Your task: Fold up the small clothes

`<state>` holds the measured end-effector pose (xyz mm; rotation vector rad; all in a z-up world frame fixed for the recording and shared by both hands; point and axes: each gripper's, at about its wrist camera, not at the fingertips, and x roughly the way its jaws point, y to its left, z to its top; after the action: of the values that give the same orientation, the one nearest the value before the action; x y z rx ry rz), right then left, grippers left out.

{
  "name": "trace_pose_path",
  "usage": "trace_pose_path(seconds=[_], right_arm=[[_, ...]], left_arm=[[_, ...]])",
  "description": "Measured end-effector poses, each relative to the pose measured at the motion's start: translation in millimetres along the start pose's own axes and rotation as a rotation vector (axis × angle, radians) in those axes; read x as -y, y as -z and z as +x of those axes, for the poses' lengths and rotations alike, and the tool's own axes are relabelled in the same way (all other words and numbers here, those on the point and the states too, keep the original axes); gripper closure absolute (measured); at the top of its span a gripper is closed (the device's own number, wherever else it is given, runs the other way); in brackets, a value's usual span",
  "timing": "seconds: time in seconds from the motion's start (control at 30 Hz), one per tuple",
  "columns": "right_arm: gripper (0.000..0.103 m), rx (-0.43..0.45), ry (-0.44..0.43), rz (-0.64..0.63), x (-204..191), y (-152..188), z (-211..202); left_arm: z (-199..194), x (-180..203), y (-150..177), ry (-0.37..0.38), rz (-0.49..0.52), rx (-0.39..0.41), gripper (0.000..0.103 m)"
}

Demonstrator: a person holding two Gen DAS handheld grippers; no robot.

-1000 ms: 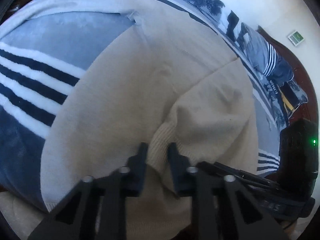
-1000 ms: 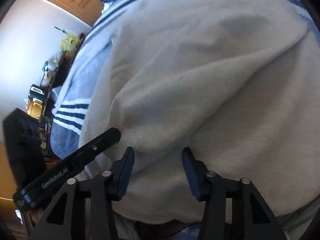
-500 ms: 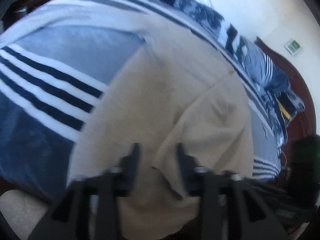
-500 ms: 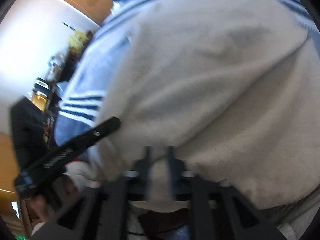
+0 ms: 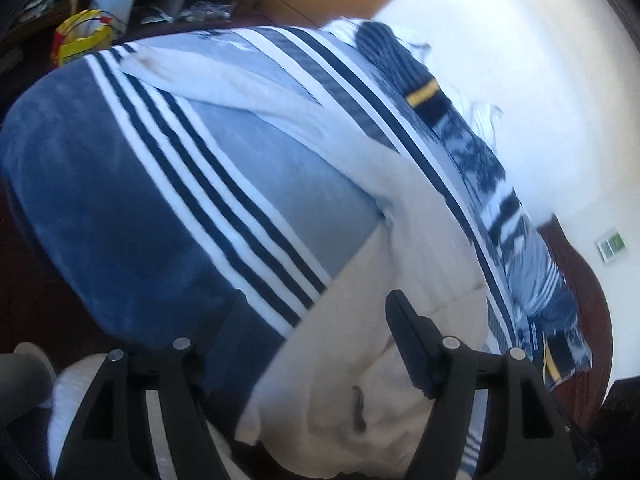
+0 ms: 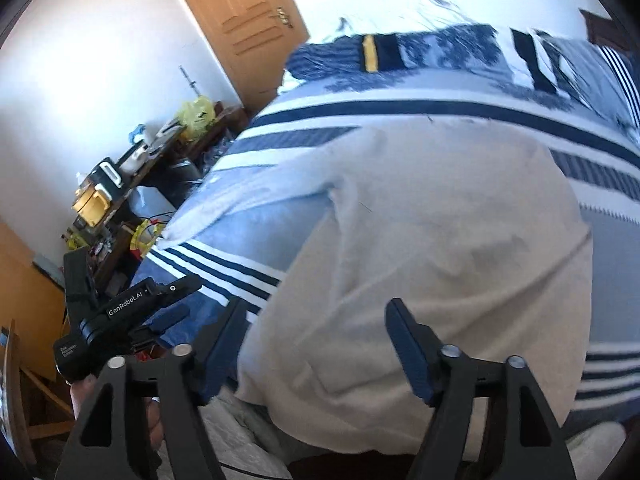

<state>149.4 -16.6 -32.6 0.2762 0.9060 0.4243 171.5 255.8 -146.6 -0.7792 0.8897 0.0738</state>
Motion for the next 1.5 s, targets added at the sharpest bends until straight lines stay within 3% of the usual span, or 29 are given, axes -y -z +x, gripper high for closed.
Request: trace_pose_path(seconds=[0.03,0.07,0.3,0.43,0.57,0.77,0.87,0.9,0.93,1.0,1.1,1.2,1.3,1.5], right_arm=[[0.010,0.005,-0.014,-0.009,-5,-4,0],[0.009,0.009,-0.018,-0.018,-8,-8,1],[0.009,-0.035,-0.129,0.017,-12,-33,35],[0.010,-0.056,-0.139,0.003,-13,-43,67],[0.015,-0.092,-0.159,-0.001,-16,-55,101],[0.021,-0.124,-0.180,-0.018,-19,-66,136],[0.022,-0.130,-0.194,-0.017,-18,-69,146],[0.022,-0.134,-0.192,-0.017,-16,-69,148],[0.022,-0.137,-0.187,-0.017,-15,-69,150],[0.022,-0.140,-0.180,-0.011,-11,-69,151],[0.022,-0.128,-0.176,0.011,-1,-67,144],[0.022,-0.112,-0.165,0.038,13,-63,131],[0.022,-0.089,-0.169,0.087,33,-59,113],[0.022,-0.007,-0.155,0.164,83,-49,63]], left_arm=[[-2,-6,-7,-0.012,-0.024,0.006,0.031],[-3,-13,-13,-0.022,-0.052,0.011,0.031],[8,-83,-80,-0.019,-0.317,0.044,0.031],[18,-105,-125,-0.054,-0.349,0.098,0.031],[51,-132,-165,-0.096,-0.453,0.081,0.033],[97,-163,-195,-0.123,-0.519,0.073,0.037],[102,-169,-205,-0.141,-0.527,0.126,0.039],[103,-168,-210,-0.168,-0.517,0.143,0.049],[105,-168,-217,-0.203,-0.505,0.154,0.070],[113,-167,-226,-0.231,-0.495,0.132,0.098],[102,-141,-229,-0.218,-0.394,0.165,0.098],[62,-70,-220,-0.207,-0.145,0.293,0.098],[21,20,-188,-0.167,0.145,0.393,0.098],[-5,144,-99,-0.023,0.542,0.361,0.098]])
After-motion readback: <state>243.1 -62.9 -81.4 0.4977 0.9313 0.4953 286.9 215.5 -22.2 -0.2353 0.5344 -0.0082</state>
